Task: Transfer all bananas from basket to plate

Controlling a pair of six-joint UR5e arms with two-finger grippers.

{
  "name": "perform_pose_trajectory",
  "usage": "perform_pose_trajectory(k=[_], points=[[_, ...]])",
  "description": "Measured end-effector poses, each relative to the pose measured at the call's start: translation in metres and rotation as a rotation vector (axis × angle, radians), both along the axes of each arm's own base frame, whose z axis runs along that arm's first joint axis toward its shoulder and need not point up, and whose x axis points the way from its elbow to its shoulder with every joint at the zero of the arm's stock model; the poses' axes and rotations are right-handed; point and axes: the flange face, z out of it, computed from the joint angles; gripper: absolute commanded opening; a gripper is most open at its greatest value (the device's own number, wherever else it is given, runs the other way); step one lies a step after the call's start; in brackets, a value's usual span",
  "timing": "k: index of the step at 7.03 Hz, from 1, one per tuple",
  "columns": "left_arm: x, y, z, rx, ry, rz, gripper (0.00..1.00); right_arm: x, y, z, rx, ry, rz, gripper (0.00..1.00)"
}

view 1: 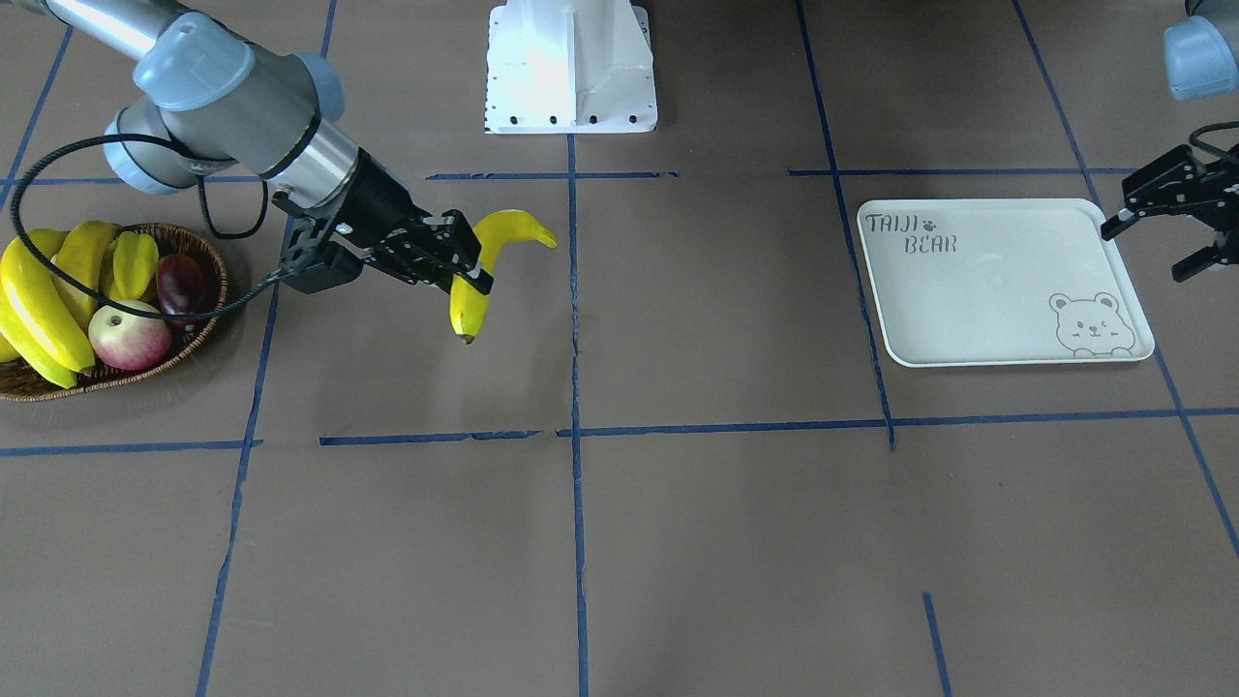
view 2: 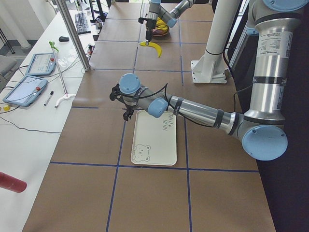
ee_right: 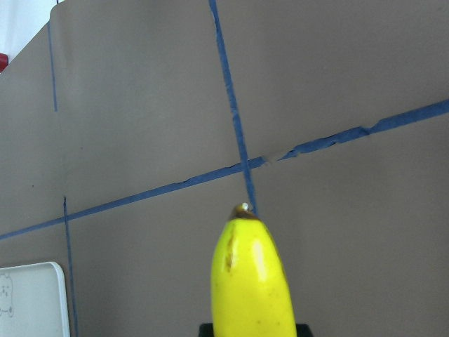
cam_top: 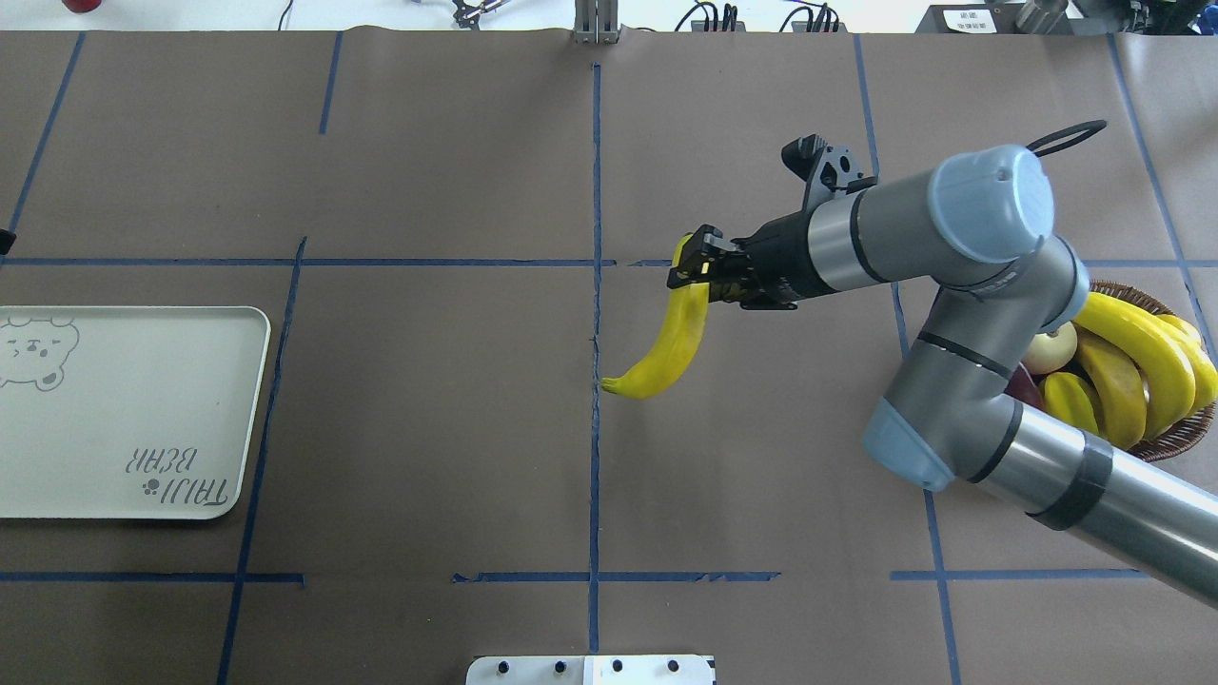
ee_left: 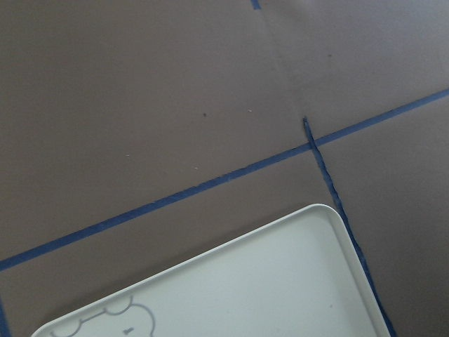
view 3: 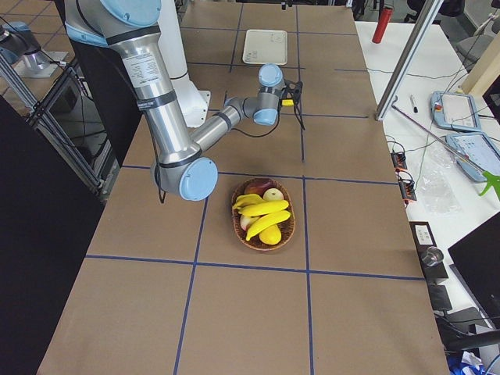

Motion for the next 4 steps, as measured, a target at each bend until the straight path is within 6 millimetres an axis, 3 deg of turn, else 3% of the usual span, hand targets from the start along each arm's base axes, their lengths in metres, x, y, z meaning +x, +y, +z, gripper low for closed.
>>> perform_pose_trajectory(k=[2,3,4], points=[[0.033,-0.003,-0.038,0.019,0.079,0.027,1.00,-0.035,0.014,-0.028,-0.011,-0.039,0.021,0.02],[0.065,0.001,-0.061,0.030,0.134,0.068,1.00,-0.044,0.017,-0.039,-0.021,-0.055,0.033,0.00],[0.110,0.008,-0.086,0.051,0.178,0.140,1.00,-0.051,0.016,-0.049,-0.024,-0.066,0.039,0.00]])
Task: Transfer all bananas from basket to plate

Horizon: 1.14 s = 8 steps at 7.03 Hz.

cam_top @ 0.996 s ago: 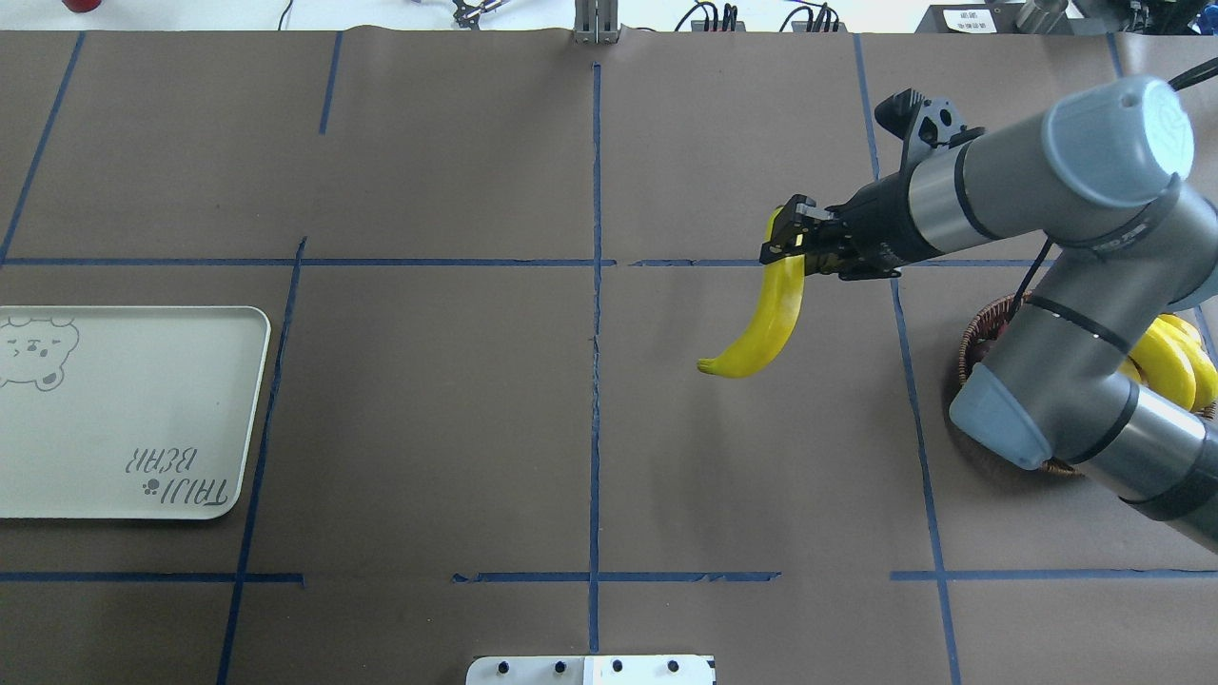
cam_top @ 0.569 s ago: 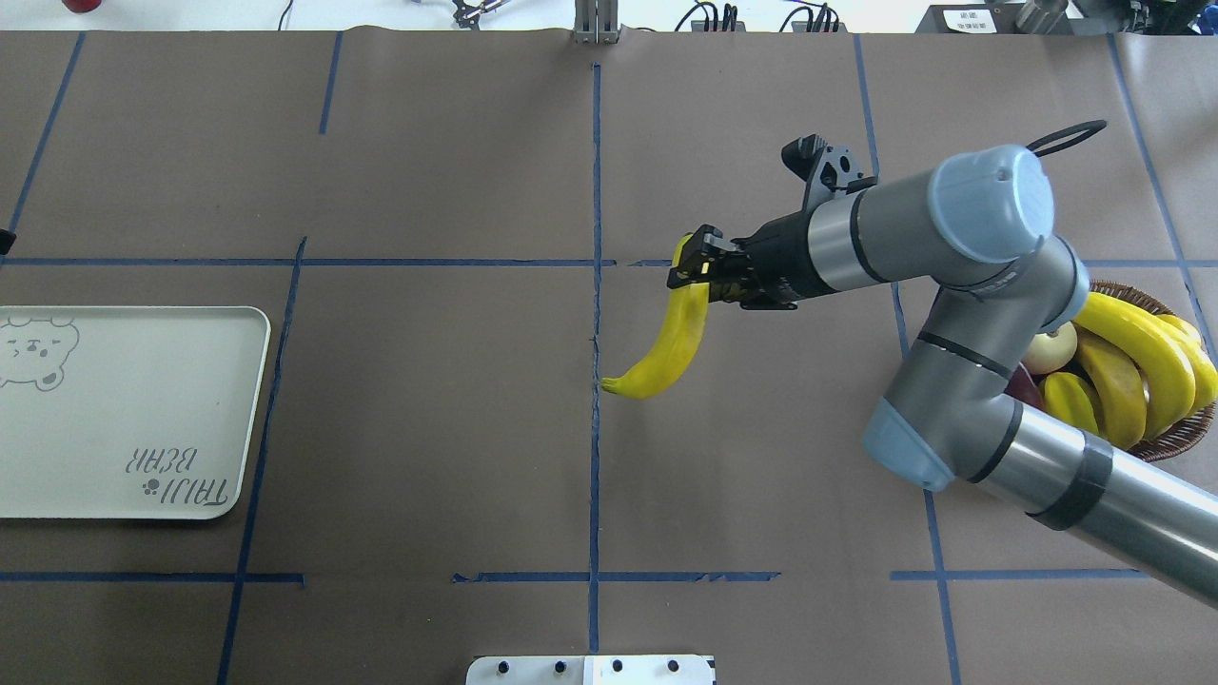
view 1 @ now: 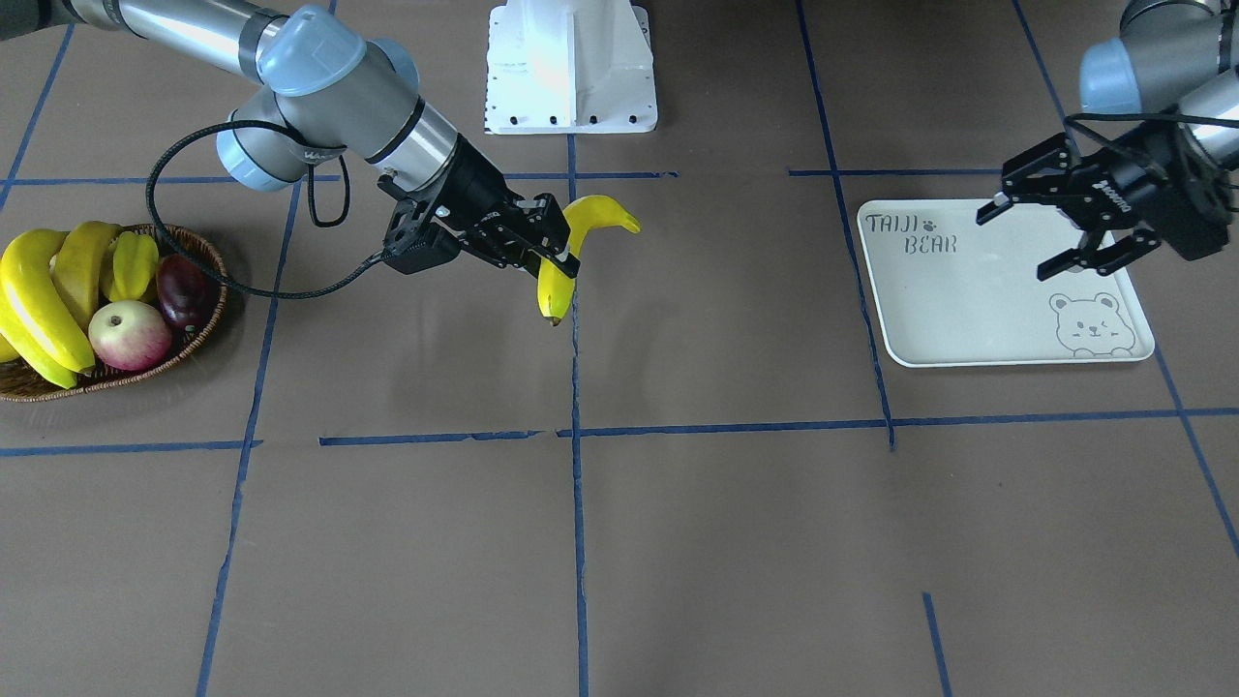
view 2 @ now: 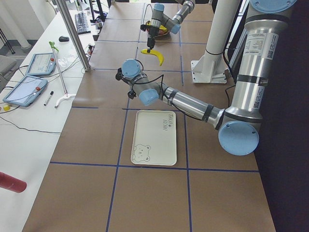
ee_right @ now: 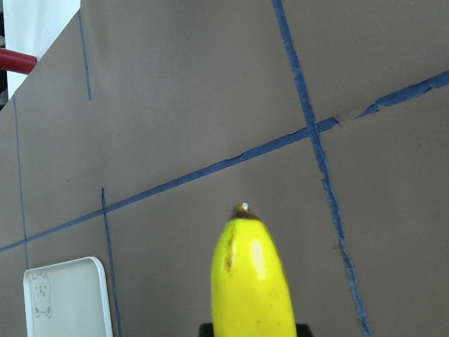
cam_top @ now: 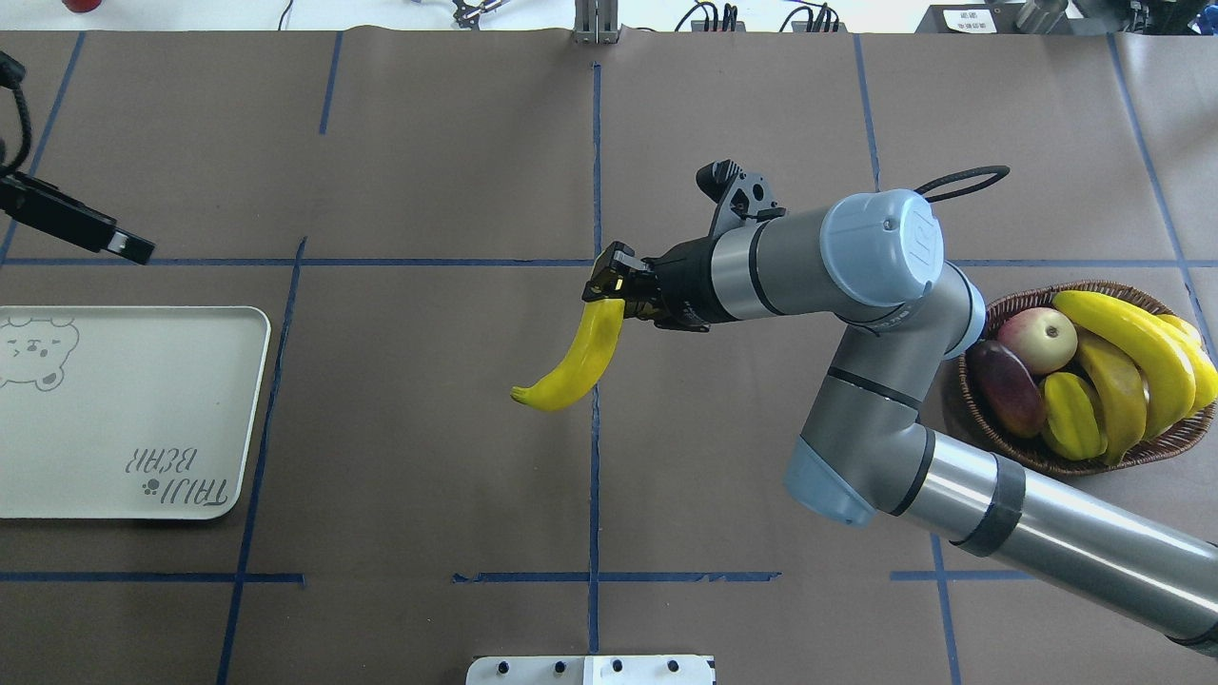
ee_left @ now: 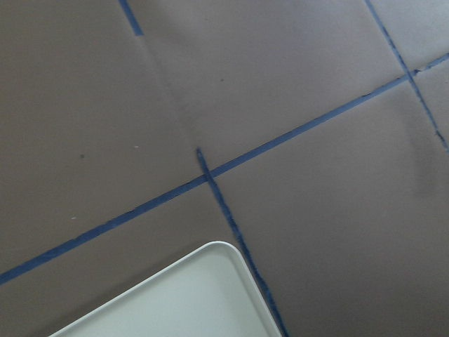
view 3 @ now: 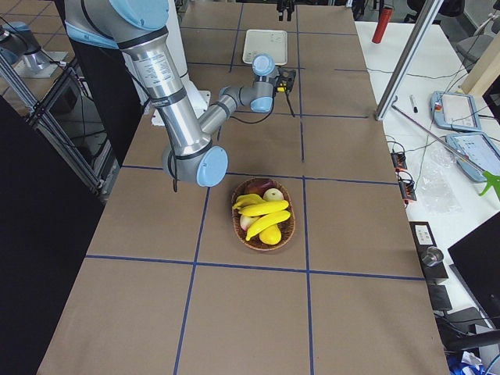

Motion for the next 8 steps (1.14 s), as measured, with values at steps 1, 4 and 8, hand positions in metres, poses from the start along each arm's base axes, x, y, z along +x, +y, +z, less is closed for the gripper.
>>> perform_pose_trajectory(k=[1,4,8], points=[[0.043,0.011,-0.022,0.035,0.035,0.074,1.00,-0.009,-0.004,-0.011,0.000,-0.006,0.002,0.00],[0.102,0.035,-0.070,0.185,0.140,0.185,1.00,-0.039,-0.020,-0.047,-0.023,-0.031,0.002,0.00],[0.148,0.056,-0.108,0.244,0.209,0.166,1.00,-0.069,-0.002,-0.076,-0.038,-0.060,-0.013,0.02]])
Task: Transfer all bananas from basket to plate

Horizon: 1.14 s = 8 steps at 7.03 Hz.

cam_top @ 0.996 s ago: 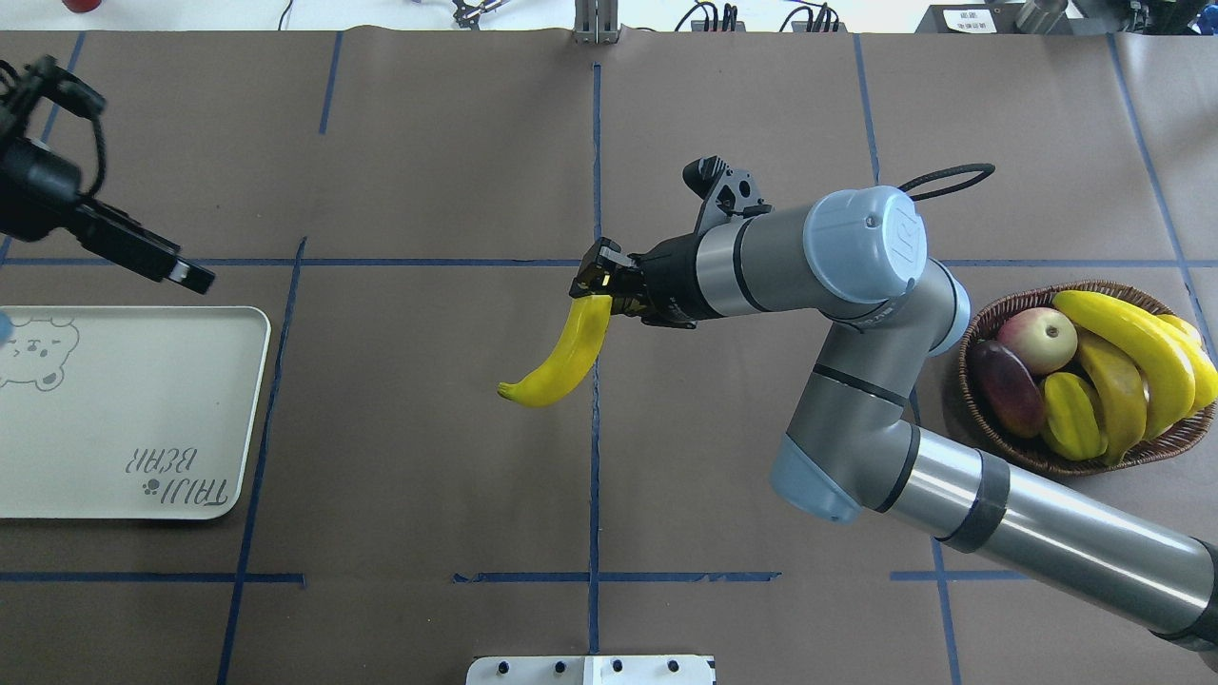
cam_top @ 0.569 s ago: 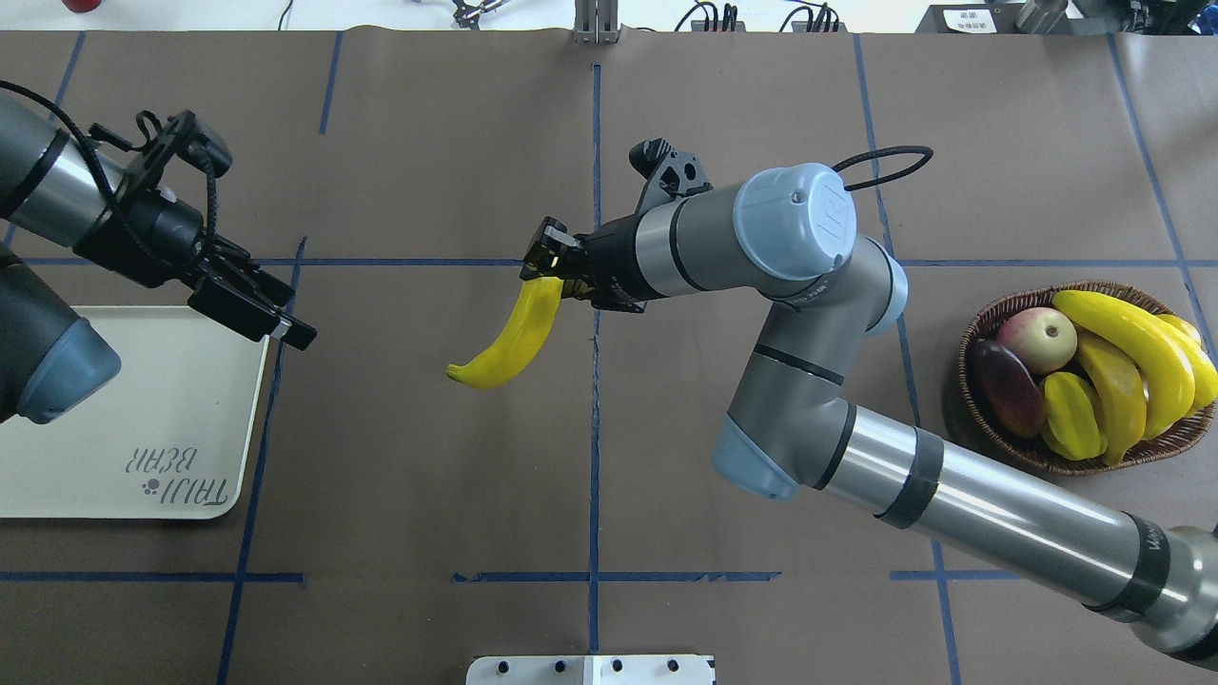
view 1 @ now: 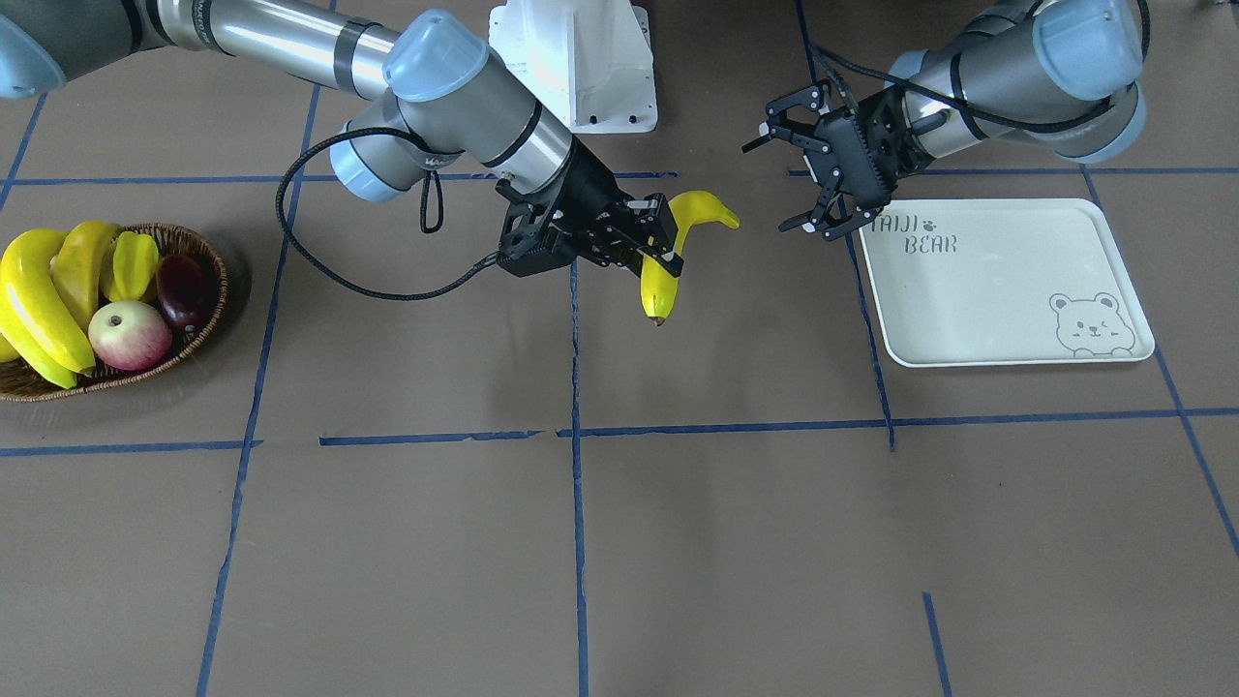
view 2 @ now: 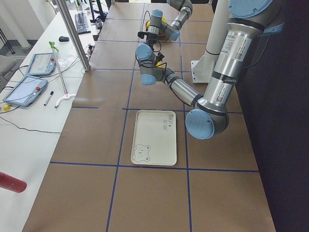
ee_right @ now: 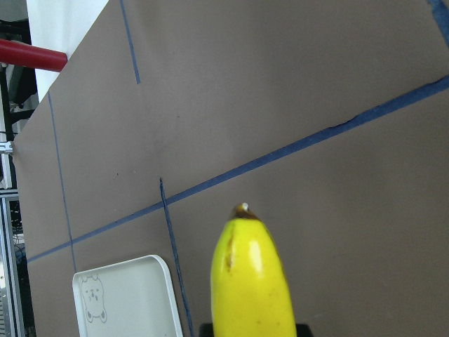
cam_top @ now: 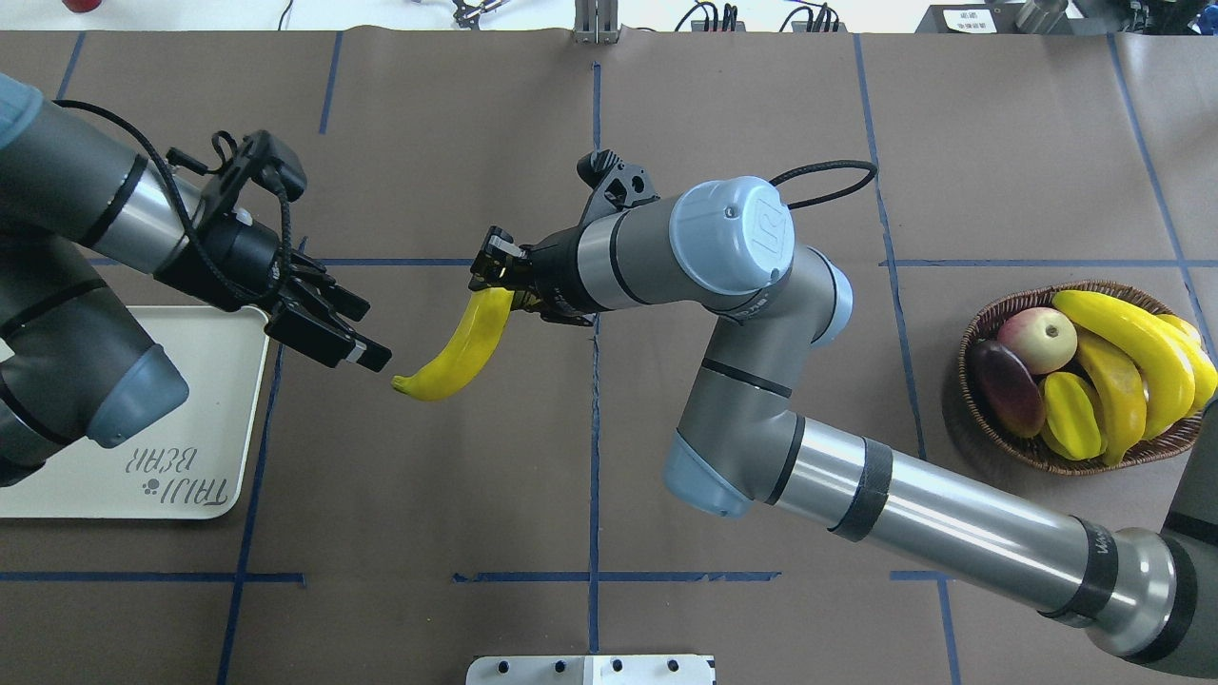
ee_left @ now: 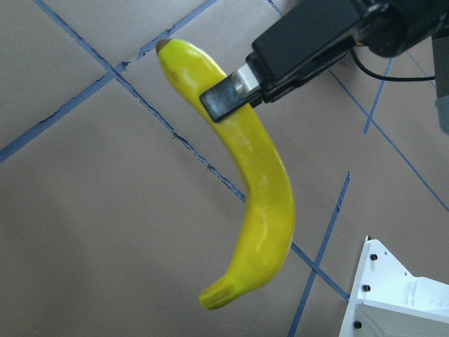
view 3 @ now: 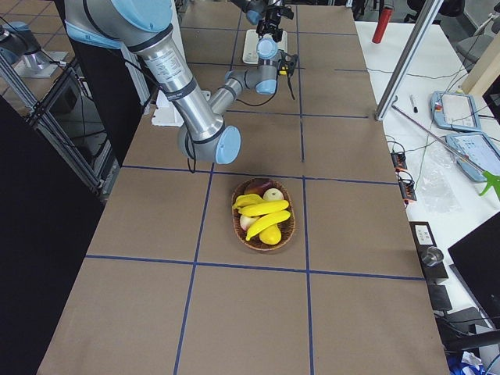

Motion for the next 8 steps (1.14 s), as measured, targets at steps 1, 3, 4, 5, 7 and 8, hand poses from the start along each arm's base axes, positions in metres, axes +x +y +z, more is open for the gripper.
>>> perform_pose_trajectory(k=[1,3,4,5,7,8], points=[[0.015,0.010,-0.003,0.007,0.017,-0.008,1.00,-0.004,0.005,-0.004,0.002,-0.005,-0.007,0.02],[0.032,0.022,-0.004,0.002,0.031,-0.001,1.00,-0.006,0.009,-0.010,0.006,-0.013,-0.011,0.03],[0.040,0.027,-0.001,0.000,0.031,0.012,1.00,-0.006,0.009,-0.013,0.009,-0.019,-0.012,0.03],[0.048,0.029,0.005,0.003,0.034,0.023,1.00,-0.005,0.010,-0.017,0.011,-0.024,-0.013,0.03],[0.055,0.029,0.016,0.010,0.043,0.031,0.98,-0.005,0.010,-0.020,0.013,-0.027,-0.013,0.04],[0.056,0.029,0.018,0.011,0.045,0.032,0.87,-0.005,0.011,-0.020,0.014,-0.028,-0.013,0.04]])
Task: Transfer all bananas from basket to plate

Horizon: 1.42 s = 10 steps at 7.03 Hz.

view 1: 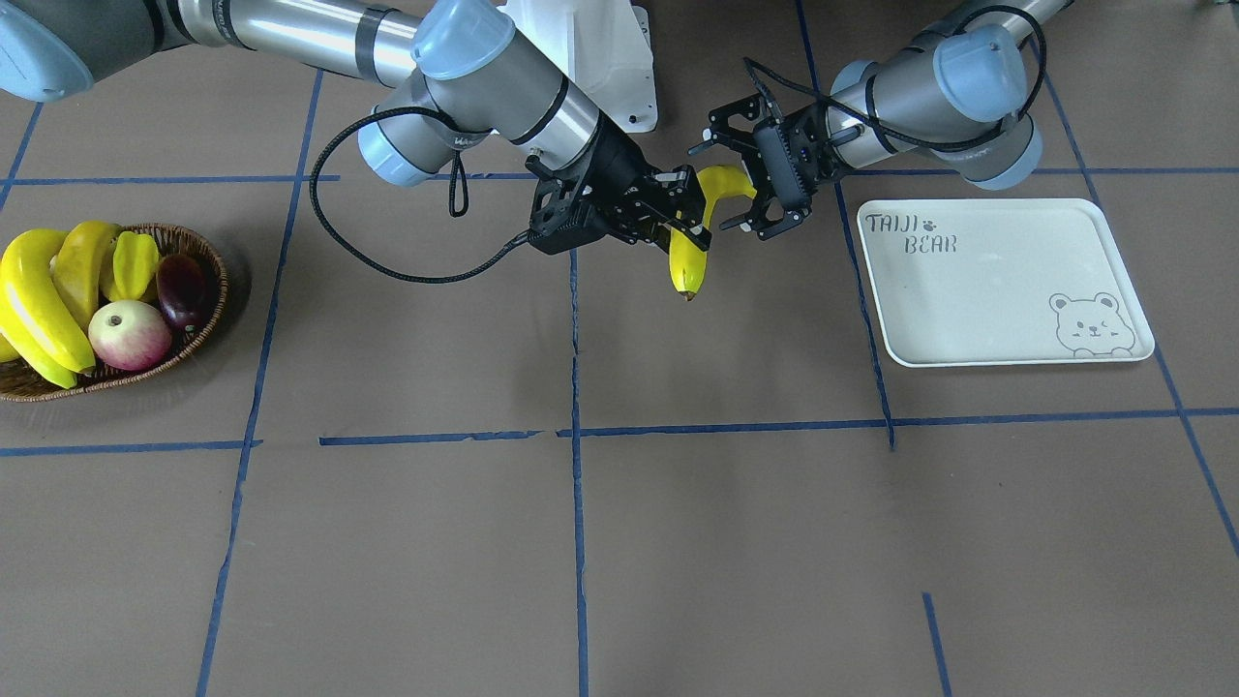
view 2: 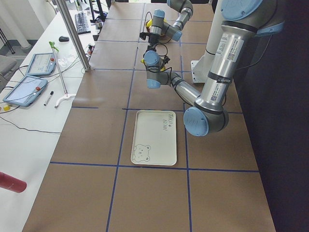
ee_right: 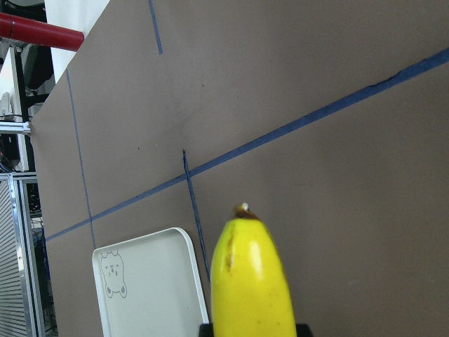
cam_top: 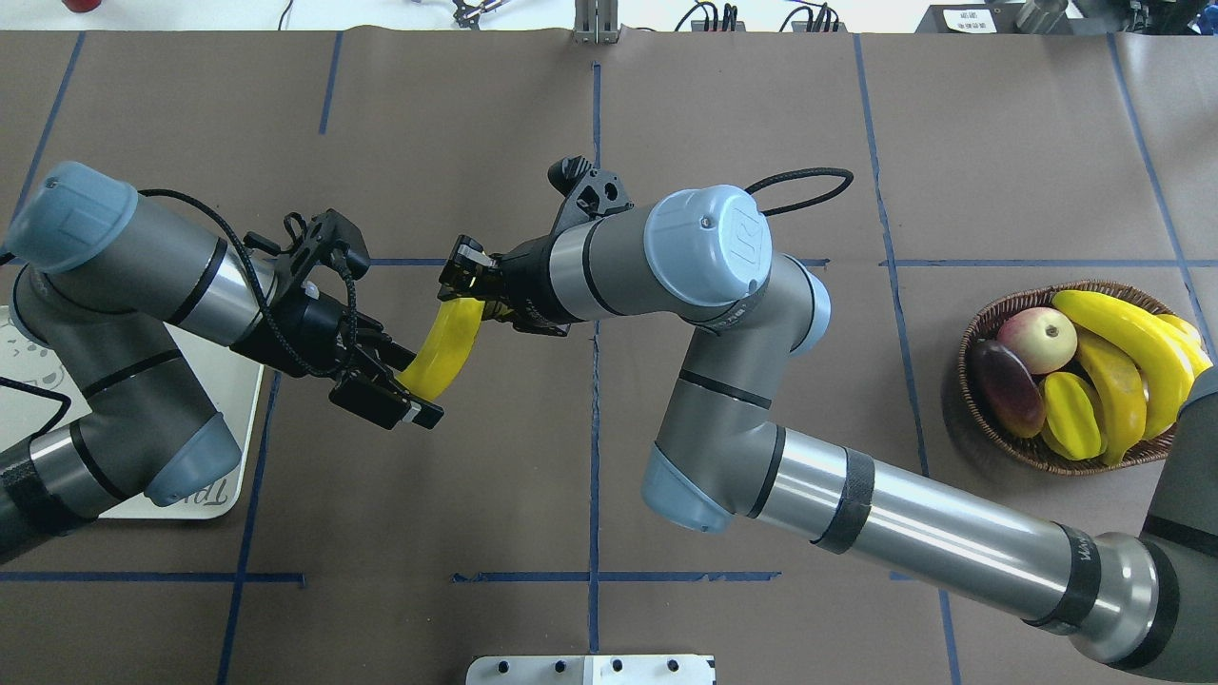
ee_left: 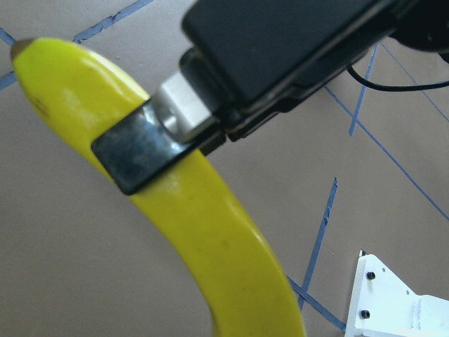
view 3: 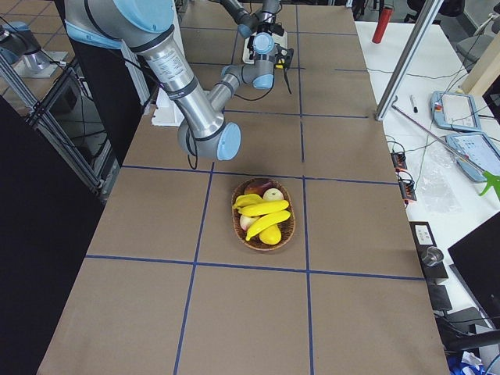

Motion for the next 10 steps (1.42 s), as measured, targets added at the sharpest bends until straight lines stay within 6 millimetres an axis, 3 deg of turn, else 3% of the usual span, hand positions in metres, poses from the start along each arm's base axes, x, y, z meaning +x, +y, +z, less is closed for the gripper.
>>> perform_pose_trajectory(k=[4,5,6,7,8,10], points=[[-0.0007,0.0000,0.0022,0.002,0.002,-0.001,0.57,0.0001,-0.0002,0.0014,-0.001,0.002,0.002,0.10],[-0.0007,0.0001,0.0022,0.002,0.003,-0.001,0.43,0.0000,-0.0003,0.0018,-0.001,0.003,0.003,0.24],[-0.0008,0.0001,0.0021,-0.004,0.002,-0.001,0.31,-0.0003,-0.0005,0.0022,-0.002,0.004,0.003,0.45],[-0.0019,0.0011,0.0019,-0.023,0.006,-0.002,0.17,-0.0005,-0.0007,0.0026,-0.006,0.004,0.004,0.69],[-0.0036,0.0023,0.0024,-0.042,0.013,-0.004,0.09,-0.0005,-0.0006,0.0025,-0.015,0.002,0.005,1.00],[-0.0053,0.0029,0.0041,-0.072,0.014,-0.010,0.08,0.0001,-0.0033,0.0020,-0.028,-0.001,0.032,1.00]])
